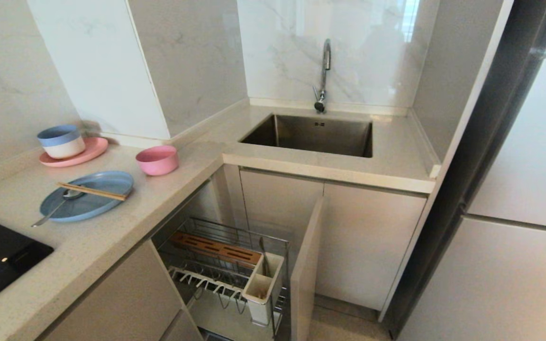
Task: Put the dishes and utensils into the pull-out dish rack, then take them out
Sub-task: Pick up the bowl and place it in the cupboard
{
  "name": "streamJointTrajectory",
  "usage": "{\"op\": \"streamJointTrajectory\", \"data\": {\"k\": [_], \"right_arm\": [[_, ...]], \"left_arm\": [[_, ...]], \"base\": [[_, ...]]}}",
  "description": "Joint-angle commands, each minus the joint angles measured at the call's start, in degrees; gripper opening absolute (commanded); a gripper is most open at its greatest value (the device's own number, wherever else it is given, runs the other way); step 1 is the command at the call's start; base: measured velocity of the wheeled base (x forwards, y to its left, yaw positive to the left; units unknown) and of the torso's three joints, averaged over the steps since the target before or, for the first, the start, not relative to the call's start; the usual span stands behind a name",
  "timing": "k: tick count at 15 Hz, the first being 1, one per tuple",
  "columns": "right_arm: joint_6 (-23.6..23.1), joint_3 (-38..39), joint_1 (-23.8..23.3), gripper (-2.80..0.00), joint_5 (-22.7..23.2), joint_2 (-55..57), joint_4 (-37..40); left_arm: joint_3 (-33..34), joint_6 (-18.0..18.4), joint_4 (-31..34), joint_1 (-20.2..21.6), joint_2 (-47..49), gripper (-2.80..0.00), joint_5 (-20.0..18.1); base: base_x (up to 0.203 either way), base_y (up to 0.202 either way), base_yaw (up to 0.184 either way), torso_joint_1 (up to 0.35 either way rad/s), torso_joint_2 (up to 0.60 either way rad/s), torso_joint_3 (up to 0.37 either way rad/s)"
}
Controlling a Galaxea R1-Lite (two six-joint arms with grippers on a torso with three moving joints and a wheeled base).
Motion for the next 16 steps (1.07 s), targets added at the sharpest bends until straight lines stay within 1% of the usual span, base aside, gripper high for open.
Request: {"op": "streamJointTrajectory", "data": {"k": [1, 16], "right_arm": [[0.0, 0.0, 0.0, -2.8, 0.0, 0.0, 0.0], [0.0, 0.0, 0.0, -2.8, 0.0, 0.0, 0.0]], "left_arm": [[0.0, -0.1, 0.0, 0.0, -0.1, -2.8, 0.0], [0.0, 0.1, 0.0, 0.0, -0.1, -2.8, 0.0]], "base": [[0.0, 0.0, 0.0, 0.009, 0.0, -0.202], [0.0, 0.0, 0.0, 0.005, 0.0, -0.196]]}}
